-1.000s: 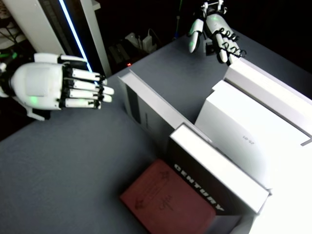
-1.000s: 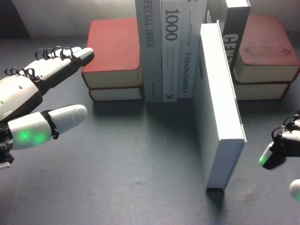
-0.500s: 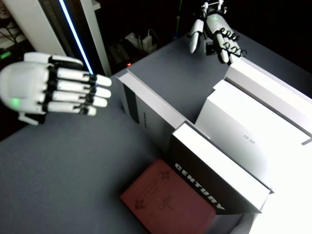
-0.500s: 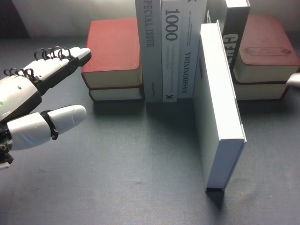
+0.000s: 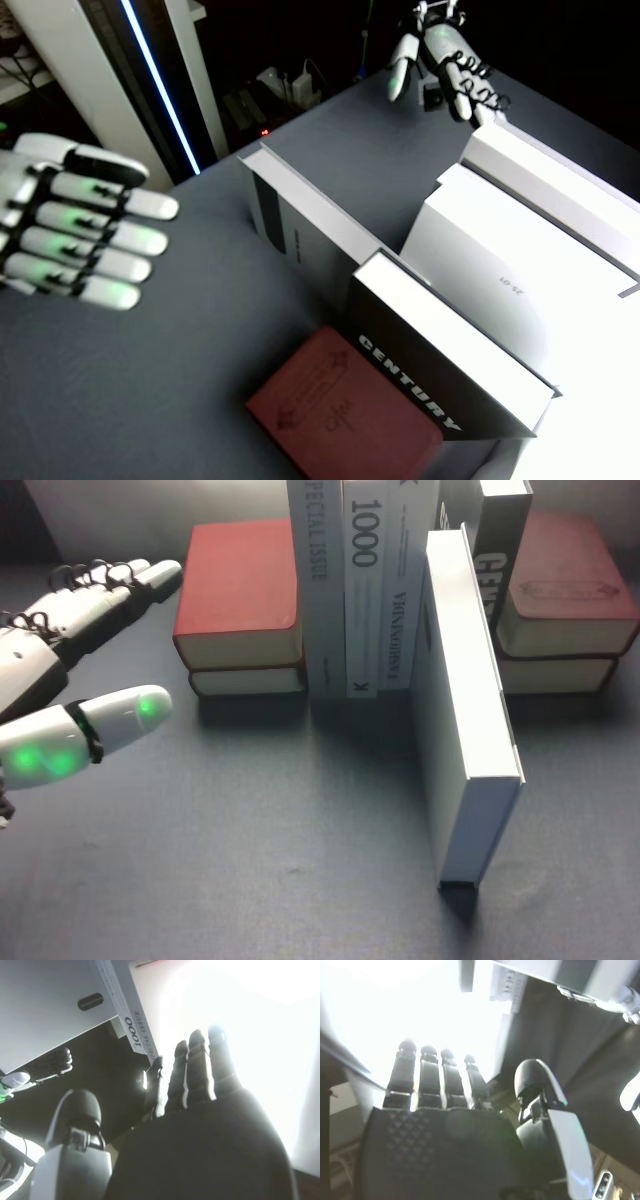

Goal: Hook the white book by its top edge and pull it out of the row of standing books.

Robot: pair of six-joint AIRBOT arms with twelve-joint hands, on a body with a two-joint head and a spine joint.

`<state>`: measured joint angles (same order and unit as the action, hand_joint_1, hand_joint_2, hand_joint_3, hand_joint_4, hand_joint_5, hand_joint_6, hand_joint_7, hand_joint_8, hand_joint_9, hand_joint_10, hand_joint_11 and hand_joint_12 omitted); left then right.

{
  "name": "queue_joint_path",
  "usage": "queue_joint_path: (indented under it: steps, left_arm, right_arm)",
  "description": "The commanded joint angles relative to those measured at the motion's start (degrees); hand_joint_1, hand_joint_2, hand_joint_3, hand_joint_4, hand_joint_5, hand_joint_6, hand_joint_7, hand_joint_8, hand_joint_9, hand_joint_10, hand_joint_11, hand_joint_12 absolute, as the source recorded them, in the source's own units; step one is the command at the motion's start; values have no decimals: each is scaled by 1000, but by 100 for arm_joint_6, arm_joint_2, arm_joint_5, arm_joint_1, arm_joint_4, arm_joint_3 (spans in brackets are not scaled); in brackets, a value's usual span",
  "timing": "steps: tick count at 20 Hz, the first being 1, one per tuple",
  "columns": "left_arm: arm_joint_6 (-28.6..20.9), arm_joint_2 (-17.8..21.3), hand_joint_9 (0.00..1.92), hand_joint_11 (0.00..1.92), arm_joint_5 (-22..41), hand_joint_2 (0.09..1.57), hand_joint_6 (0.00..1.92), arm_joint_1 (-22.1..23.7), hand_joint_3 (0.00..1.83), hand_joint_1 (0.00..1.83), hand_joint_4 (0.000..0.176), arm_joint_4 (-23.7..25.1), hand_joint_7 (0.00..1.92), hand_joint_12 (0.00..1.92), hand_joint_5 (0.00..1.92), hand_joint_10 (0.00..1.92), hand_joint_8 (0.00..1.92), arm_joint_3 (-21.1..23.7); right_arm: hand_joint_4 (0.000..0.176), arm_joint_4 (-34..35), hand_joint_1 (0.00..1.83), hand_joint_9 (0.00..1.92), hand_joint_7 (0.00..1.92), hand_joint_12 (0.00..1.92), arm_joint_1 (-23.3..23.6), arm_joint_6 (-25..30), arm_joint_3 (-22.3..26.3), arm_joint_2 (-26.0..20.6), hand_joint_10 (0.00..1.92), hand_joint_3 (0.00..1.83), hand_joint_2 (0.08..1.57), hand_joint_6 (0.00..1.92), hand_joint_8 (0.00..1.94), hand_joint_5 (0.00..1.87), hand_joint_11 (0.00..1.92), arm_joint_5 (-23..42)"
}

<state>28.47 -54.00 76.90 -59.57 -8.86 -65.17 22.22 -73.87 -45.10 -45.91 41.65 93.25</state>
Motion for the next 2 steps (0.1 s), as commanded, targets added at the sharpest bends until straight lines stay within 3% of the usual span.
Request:
queue_joint_path:
  steps: [1,2]
  left_arm:
    - [-6,44,0,0,799,1270,0,5,0,2,176,-115,0,0,0,0,0,12]
    - [8,47,0,0,866,1281,0,-21,0,63,167,-159,0,0,0,0,0,20]
  right_arm:
    - [39,5,23,0,0,0,23,-5,-30,-37,0,0,1388,0,0,0,0,748]
    - [18,46,22,0,0,0,24,-40,-32,-58,0,0,1390,0,0,0,0,769]
